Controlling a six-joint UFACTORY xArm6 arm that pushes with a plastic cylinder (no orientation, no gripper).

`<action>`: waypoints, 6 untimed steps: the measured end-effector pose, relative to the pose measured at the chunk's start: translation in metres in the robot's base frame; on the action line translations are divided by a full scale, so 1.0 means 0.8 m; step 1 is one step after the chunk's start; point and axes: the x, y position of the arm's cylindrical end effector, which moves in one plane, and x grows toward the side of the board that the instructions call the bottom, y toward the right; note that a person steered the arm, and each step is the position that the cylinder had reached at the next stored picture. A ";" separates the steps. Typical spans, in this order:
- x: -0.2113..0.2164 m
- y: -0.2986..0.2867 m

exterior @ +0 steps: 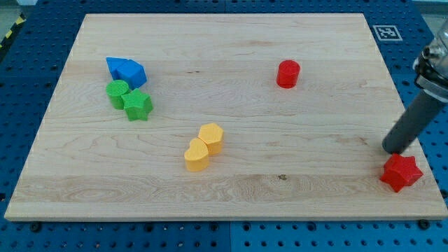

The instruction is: Push your arm towards the yellow heart

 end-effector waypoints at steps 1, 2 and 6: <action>-0.034 -0.046; -0.063 -0.124; -0.035 -0.418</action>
